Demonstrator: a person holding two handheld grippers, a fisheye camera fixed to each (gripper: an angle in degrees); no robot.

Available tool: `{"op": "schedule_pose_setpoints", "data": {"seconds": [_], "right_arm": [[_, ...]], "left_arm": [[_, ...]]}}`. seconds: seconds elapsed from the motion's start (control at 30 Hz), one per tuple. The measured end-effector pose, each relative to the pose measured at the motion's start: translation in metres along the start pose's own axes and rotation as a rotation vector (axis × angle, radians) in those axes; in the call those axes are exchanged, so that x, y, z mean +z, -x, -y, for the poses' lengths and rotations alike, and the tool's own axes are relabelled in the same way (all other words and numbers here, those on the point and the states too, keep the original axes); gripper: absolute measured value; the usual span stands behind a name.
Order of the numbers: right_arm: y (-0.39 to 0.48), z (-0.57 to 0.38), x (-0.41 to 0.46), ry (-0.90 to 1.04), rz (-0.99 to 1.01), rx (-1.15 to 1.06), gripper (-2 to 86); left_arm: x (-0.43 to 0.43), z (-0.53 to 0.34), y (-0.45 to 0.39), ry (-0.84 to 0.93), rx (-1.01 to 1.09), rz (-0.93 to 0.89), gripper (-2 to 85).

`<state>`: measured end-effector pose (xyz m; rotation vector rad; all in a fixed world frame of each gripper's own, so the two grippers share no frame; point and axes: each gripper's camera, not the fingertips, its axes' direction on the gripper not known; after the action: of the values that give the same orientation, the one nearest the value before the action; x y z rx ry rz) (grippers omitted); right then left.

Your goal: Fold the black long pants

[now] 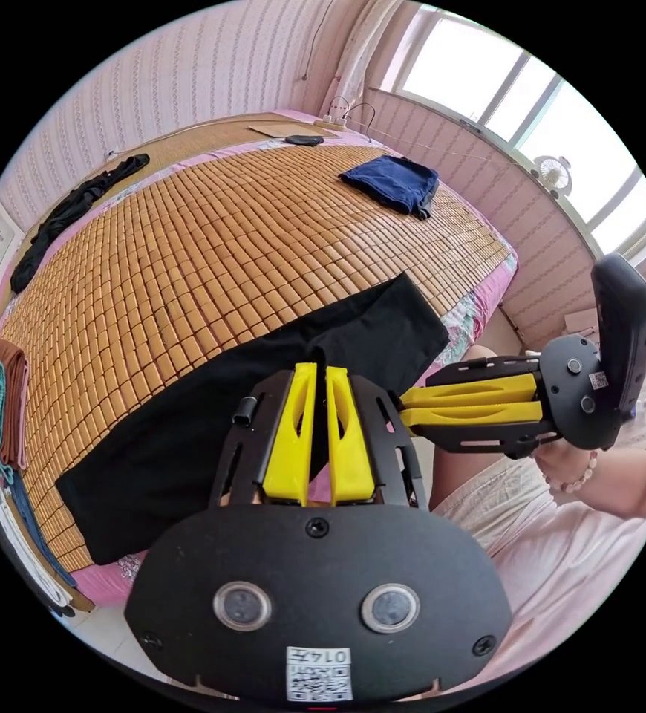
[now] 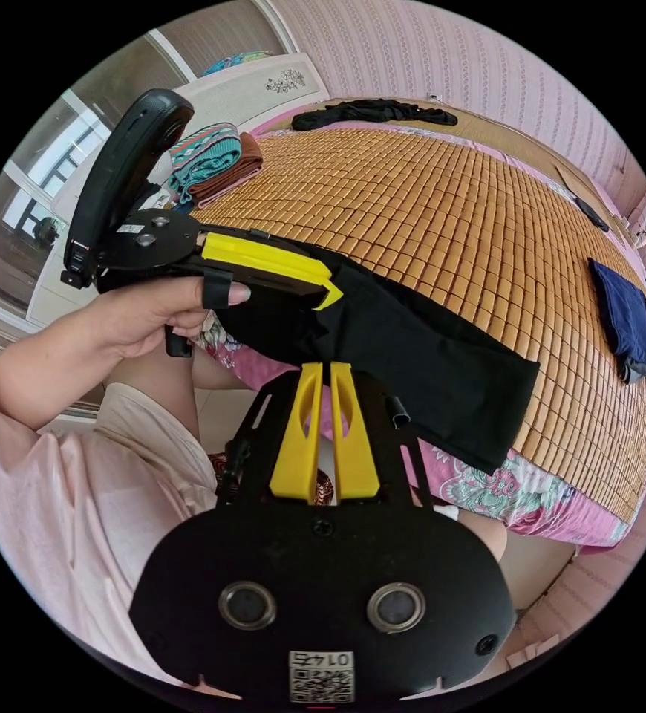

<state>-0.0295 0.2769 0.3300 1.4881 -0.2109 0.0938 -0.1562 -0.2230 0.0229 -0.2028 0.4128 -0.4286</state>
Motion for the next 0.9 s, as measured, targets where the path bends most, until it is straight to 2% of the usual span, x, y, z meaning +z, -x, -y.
{"op": "schedule_pose_setpoints", "data": {"seconds": [0.37, 0.47, 0.57, 0.7, 0.77, 0.8, 0.9], "right_arm": [[0.015, 0.011, -0.013, -0.017, -0.021, -0.066, 0.9], [0.029, 0.030, -0.012, -0.015, 0.033, -0.136, 1.1], [0.063, 0.068, -0.009, -0.032, 0.130, -0.274, 1.6], [0.130, 0.141, 0.003, -0.087, 0.271, -0.384, 4.3], [0.149, 0.166, 0.027, 0.031, 0.365, -0.427, 7.7], [0.152, 0.173, 0.042, 0.083, 0.364, -0.418, 9.5], [0.126, 0.164, 0.057, 0.070, 0.277, -0.348, 9.7]], "left_arm": [[-0.060, -0.033, -0.006, -0.033, 0.017, 0.033, 0.4], [-0.087, -0.053, 0.012, -0.047, -0.009, 0.062, 0.5], [-0.137, -0.083, 0.047, -0.079, -0.044, 0.168, 1.0], [-0.215, -0.140, 0.131, -0.127, -0.239, 0.357, 3.8], [-0.231, -0.172, 0.175, -0.090, -0.375, 0.427, 4.8], [-0.237, -0.196, 0.198, -0.085, -0.458, 0.457, 5.2], [-0.228, -0.245, 0.233, -0.039, -0.594, 0.409, 5.7]]}}
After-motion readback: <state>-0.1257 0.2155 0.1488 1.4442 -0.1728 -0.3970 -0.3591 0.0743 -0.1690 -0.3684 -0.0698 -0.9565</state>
